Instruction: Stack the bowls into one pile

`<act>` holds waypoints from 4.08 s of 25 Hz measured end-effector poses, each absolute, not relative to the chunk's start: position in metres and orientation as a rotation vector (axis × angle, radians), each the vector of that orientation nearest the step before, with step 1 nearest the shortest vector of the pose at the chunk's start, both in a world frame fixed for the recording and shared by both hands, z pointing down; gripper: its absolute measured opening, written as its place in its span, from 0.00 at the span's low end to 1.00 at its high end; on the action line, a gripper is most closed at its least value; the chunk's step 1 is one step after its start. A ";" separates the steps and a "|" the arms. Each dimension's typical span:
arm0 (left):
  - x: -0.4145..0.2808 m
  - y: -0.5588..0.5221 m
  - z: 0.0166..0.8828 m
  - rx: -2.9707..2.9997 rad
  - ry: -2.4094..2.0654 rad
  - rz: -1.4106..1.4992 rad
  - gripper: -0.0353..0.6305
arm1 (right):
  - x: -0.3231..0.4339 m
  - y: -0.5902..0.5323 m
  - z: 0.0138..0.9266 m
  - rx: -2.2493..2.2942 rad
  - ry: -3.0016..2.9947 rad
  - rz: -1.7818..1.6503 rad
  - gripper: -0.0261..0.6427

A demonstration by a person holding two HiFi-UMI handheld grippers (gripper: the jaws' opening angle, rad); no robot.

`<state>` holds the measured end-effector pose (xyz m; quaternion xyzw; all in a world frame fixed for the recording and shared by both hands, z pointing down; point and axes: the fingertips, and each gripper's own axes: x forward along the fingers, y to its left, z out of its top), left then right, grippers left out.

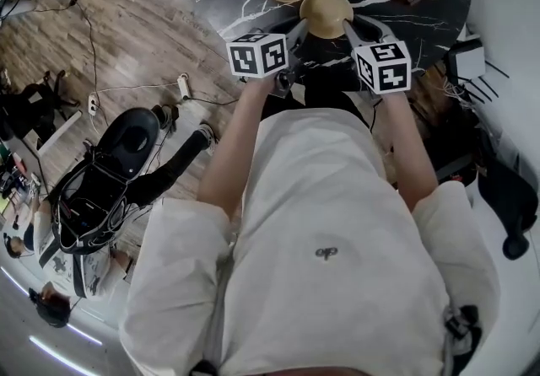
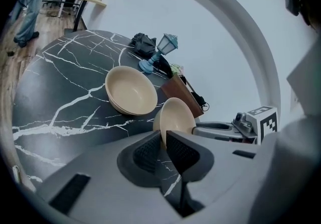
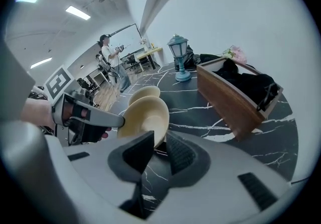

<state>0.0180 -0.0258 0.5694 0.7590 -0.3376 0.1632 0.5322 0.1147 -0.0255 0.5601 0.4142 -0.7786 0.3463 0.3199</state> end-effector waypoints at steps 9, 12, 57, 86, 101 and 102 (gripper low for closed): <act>-0.008 -0.041 0.545 1.817 -0.861 0.304 0.10 | 0.090 -0.044 0.534 1.059 -2.127 0.856 0.14; -0.014 -0.047 0.540 1.830 -0.875 0.289 0.10 | 0.084 -0.051 0.527 1.061 -2.157 0.862 0.14; -0.056 -0.105 0.569 1.756 -0.954 0.305 0.11 | 0.039 -0.095 0.565 1.112 -2.062 0.965 0.17; -0.100 -0.102 0.536 2.107 -0.758 0.524 0.12 | 0.033 -0.064 0.526 1.477 -1.861 0.940 0.19; -0.078 -0.079 0.463 2.427 -0.893 0.584 0.12 | 0.043 -0.037 0.463 1.457 -1.975 0.738 0.18; -0.075 -0.075 0.460 2.422 -0.909 0.580 0.12 | 0.046 -0.034 0.460 1.443 -1.986 0.721 0.18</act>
